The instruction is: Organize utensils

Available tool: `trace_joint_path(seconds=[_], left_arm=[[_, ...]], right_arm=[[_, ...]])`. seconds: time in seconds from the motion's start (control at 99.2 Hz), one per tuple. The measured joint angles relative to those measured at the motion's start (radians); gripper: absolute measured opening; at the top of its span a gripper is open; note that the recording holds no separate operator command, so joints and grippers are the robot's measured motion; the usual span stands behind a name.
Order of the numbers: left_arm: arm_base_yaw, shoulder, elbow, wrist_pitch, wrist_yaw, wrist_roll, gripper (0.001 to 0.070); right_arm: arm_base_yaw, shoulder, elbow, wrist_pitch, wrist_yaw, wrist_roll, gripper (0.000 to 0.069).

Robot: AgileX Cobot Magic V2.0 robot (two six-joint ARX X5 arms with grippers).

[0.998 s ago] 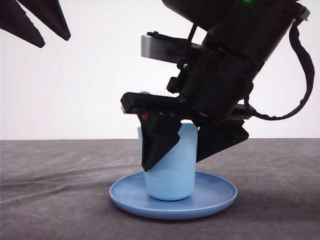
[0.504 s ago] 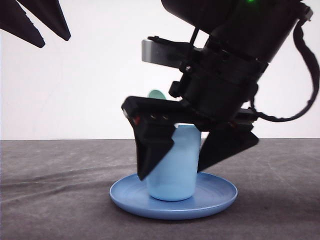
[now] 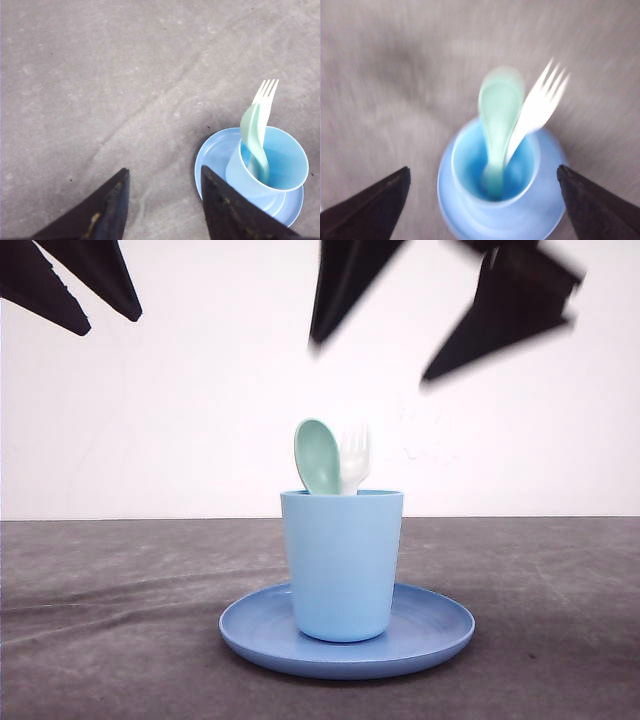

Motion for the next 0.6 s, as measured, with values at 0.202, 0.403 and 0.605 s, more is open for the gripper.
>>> trace_joint_path(seconds=[0.202,0.403,0.605], left_arm=[[0.0,0.002,0.0,0.012,0.0,0.0,0.0266],[0.0,0.002,0.0,0.038,0.0,-0.001,0.0266],[0.0,0.002,0.0,0.048,0.0,-0.001,0.0266]], right_arm=[[-0.003,-0.121,0.059,0.0,0.171,-0.042,0.0594],[-0.003,-0.15,0.061,-0.005,0.225,-0.086,0.0594],[-0.003,-0.15,0.061,-0.006,0.226,-0.09,0.0554]])
